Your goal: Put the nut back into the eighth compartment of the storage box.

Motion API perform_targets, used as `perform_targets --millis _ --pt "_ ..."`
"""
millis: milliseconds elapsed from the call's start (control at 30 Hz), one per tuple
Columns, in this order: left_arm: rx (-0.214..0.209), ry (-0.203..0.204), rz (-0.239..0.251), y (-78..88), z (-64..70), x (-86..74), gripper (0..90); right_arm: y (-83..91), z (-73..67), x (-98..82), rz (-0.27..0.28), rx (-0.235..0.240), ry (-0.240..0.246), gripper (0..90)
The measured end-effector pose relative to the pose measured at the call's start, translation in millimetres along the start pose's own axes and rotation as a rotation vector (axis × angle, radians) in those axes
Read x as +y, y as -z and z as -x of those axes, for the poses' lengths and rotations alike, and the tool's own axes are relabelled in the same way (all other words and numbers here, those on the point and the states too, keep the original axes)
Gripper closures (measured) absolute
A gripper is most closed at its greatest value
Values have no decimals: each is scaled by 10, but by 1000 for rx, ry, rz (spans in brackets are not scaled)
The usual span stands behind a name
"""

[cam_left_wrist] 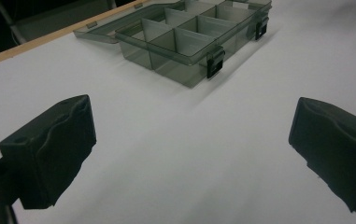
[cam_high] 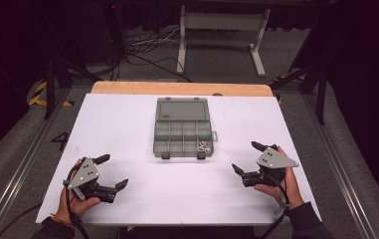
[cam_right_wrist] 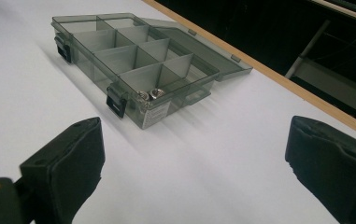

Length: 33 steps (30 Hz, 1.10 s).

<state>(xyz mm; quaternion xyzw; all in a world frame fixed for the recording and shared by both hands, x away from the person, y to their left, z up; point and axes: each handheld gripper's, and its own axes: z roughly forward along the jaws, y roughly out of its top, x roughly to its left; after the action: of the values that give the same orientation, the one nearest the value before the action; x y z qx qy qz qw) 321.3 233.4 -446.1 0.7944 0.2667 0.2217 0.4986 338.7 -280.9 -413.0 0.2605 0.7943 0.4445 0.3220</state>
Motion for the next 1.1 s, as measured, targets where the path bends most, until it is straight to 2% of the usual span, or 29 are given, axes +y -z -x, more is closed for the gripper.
perform_targets --millis 300,567,1100 --pt "3 -2 0 9 3 -2 15 39 0 -129 -9 -15 9 55" --pt "3 -2 -2 0 -5 -8 15 86 20 -249 -14 -34 -5 58" --pt "5 -5 -3 -11 -11 -2 16 158 12 -423 -10 -30 -28 58"
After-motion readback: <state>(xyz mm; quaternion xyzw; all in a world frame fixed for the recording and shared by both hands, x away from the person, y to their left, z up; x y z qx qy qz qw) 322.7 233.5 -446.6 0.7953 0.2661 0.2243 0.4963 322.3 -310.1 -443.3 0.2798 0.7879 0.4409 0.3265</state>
